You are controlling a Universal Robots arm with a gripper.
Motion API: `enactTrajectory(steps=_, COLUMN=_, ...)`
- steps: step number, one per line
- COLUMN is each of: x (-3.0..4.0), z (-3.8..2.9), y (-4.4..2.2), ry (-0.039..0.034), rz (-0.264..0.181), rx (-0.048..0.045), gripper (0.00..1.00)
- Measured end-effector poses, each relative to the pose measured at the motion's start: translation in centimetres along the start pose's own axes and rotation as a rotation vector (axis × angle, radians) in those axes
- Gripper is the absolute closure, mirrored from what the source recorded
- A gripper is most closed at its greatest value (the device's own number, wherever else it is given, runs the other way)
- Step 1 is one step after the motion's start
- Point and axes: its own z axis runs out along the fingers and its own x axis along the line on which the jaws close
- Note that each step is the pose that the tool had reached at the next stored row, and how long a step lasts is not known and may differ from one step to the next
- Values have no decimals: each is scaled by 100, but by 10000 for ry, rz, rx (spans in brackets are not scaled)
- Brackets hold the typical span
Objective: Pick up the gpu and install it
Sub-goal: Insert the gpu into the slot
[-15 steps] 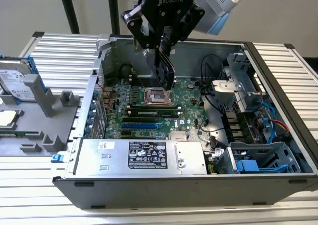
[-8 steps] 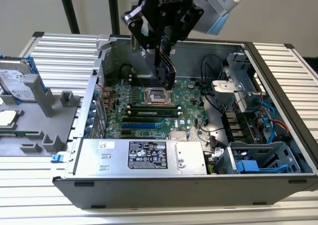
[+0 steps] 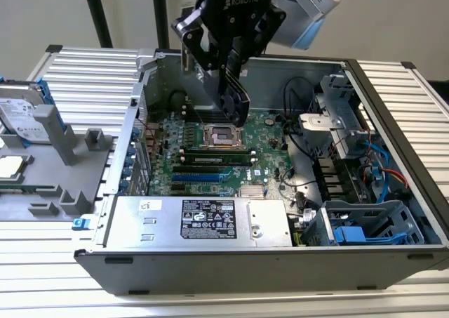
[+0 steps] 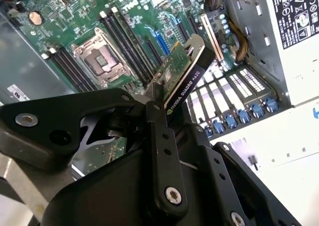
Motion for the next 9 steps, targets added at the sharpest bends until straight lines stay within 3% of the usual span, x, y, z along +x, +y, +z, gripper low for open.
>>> enactTrajectory(steps=9, x=0, z=0, y=0, ry=29, rz=-568, rx=-7, gripper=100)
